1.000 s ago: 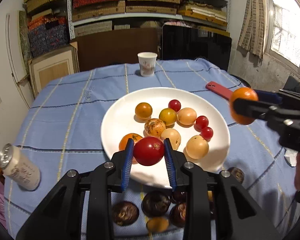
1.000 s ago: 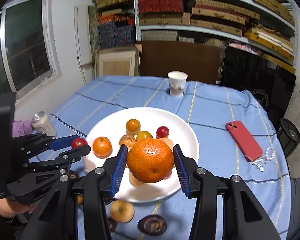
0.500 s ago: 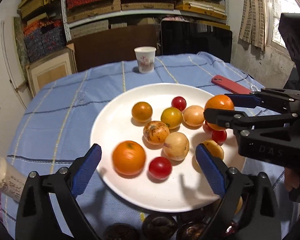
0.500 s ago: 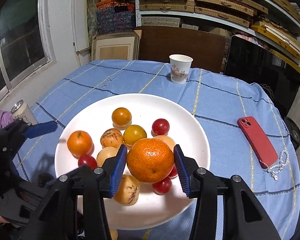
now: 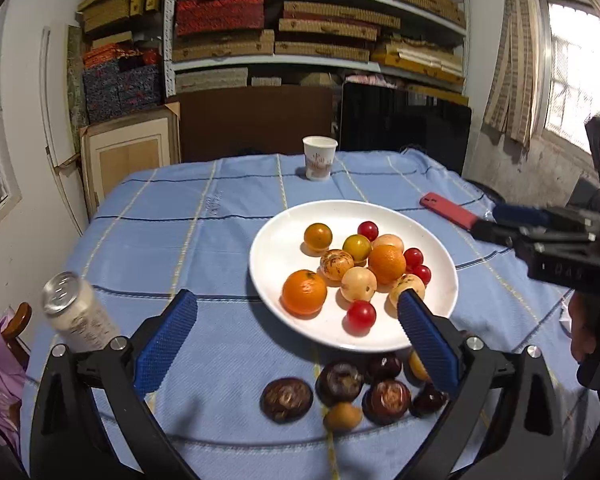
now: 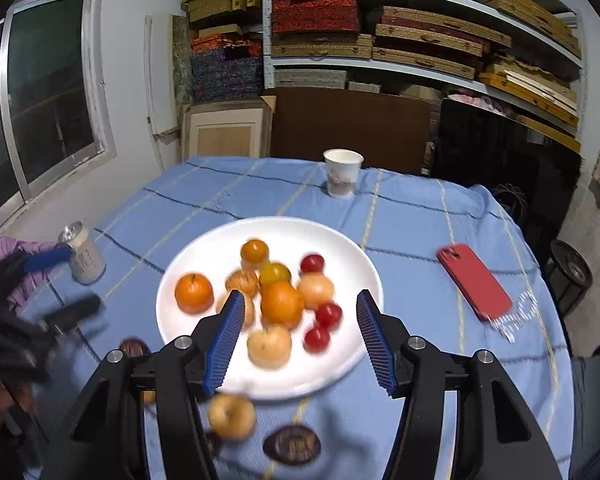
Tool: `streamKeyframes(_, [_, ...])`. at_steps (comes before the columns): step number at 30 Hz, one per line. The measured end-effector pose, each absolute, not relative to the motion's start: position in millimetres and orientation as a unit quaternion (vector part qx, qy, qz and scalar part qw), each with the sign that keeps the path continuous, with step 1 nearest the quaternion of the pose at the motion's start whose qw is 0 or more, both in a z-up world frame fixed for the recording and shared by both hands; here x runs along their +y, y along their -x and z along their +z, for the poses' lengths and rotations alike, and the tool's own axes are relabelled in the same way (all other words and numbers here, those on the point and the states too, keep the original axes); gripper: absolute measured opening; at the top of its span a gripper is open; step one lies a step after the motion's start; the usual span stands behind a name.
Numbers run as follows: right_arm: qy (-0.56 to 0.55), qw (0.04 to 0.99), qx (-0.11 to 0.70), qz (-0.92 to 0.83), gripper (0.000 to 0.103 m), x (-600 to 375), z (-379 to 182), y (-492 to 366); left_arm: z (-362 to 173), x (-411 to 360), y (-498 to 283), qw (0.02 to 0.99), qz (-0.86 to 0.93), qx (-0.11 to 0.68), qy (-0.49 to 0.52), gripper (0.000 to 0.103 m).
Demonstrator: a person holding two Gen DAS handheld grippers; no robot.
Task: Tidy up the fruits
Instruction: 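Grasp a dark brown fruit with the right gripper while the left grasps a small tan fruit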
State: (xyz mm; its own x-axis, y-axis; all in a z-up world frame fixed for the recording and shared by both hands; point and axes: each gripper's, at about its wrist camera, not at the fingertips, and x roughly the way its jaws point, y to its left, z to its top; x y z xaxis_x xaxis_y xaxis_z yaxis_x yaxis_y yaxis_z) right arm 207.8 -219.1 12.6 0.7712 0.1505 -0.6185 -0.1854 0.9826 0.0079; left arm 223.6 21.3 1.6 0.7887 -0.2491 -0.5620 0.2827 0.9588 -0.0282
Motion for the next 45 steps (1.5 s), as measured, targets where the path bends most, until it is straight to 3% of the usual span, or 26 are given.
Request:
streamKeyframes(7, [0.083, 0.929, 0.356, 0.057, 0.06, -224.5, -44.7, -149.8, -4.4, 61.3, -163.7, 0.941, -0.141, 0.306, 0.011, 0.098])
streamKeyframes(19, [0.081, 0.904, 0.415, 0.063, 0.06, -200.2, -90.4, -177.1, -16.7, 55.0, -123.7, 0.933, -0.159, 0.323, -0.002, 0.098])
streamKeyframes(21, [0.088, 0.898, 0.427, 0.056, 0.059, -194.8, -96.4, -182.3, -19.8, 54.2, -125.7, 0.932, -0.155, 0.328, -0.005, 0.098])
streamKeyframes(22, [0.089, 0.895, 0.434, 0.053, 0.053, -192.6, -98.4, -184.0, -21.4, 53.9, -126.7, 0.932, -0.153, 0.329, -0.006, 0.098])
streamKeyframes(23, [0.088, 0.894, 0.437, 0.05, 0.048, -192.3, -98.9, -184.4, -22.5, 54.2, -127.7, 0.932, -0.151, 0.331, -0.008, 0.098])
streamKeyframes(38, [-0.006, 0.923, 0.38, 0.068, 0.047, -217.2, -62.9, -113.4, -62.8, -10.3, -165.6, 0.911, -0.167, 0.355, -0.129, 0.098])
streamKeyframes(40, [-0.023, 0.924, 0.373, 0.076, 0.047, -219.0, -62.5, -99.5, -72.8, -18.7, -173.0, 0.904, -0.174, 0.364, -0.138, 0.094])
streamKeyframes(42, [-0.032, 0.926, 0.366, 0.082, 0.047, -219.3, -63.2, -88.6, -80.3, -23.1, -178.8, 0.899, -0.182, 0.375, -0.136, 0.071])
streamKeyframes(45, [-0.039, 0.928, 0.36, 0.087, 0.047, -220.6, -65.2, -79.8, -92.1, -24.5, -188.7, 0.887, -0.196, 0.398, -0.127, 0.059])
